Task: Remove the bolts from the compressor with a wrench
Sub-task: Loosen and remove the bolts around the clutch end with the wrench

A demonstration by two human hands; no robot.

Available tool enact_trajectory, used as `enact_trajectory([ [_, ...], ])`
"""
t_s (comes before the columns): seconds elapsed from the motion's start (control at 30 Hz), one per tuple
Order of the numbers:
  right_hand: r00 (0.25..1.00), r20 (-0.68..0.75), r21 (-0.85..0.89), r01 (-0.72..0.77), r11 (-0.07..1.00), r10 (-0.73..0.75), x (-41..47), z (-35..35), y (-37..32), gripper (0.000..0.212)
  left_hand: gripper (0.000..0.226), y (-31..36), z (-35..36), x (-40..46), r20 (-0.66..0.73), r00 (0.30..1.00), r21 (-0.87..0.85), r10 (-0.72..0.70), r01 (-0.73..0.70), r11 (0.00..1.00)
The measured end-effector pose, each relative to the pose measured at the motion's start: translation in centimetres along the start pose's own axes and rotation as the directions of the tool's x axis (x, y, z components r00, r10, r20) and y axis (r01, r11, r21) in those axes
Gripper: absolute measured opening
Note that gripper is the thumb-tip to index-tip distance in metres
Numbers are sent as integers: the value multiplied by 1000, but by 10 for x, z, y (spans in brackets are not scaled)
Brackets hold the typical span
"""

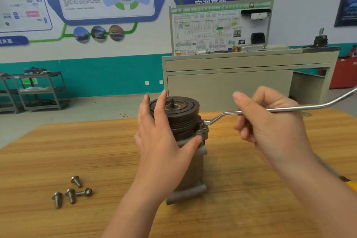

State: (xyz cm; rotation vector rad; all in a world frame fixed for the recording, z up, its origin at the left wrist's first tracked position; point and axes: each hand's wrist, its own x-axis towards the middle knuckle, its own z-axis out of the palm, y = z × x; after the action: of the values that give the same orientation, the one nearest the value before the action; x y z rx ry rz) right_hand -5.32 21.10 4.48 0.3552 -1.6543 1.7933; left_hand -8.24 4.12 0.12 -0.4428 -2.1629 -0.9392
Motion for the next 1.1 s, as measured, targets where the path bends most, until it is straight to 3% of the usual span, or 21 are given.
enact_trajectory([
  [0.07,998,5,-125,63,990,-63,-10,9,1,42,109,1,1,-1,-13,1000,-4,-13,13,1000],
  [0.2,995,37,-194,103,976,-98,-19,18,1,43,110,2,1,0,-33,999,-25,-36,35,999],
  [0.37,963,90,-360,270,893,-255,-28,20,1,42,107,5,1,0,-49,997,-83,-64,60,995],
  [0.6,966,143,-411,254,876,-213,-30,28,-3,36,106,7,2,-2,-49,993,-123,-105,98,987],
  [0.77,879,350,-551,472,688,-323,-40,33,-14,45,89,8,3,-3,-34,993,-169,-109,101,980],
  [0.9,939,278,-558,330,761,-203,-39,31,-23,49,91,11,1,-5,-25,993,-136,-113,108,985],
  [0.97,939,300,-662,333,671,-169,-39,45,-30,46,86,13,3,-2,-32,985,-112,-170,165,980],
  [1.03,915,364,-766,399,504,-172,-43,65,-37,38,79,15,5,-4,-25,968,19,-249,249,968],
  [1.1,891,416,-786,454,420,-183,-49,81,-38,23,85,20,6,-9,-28,966,133,-257,258,957],
])
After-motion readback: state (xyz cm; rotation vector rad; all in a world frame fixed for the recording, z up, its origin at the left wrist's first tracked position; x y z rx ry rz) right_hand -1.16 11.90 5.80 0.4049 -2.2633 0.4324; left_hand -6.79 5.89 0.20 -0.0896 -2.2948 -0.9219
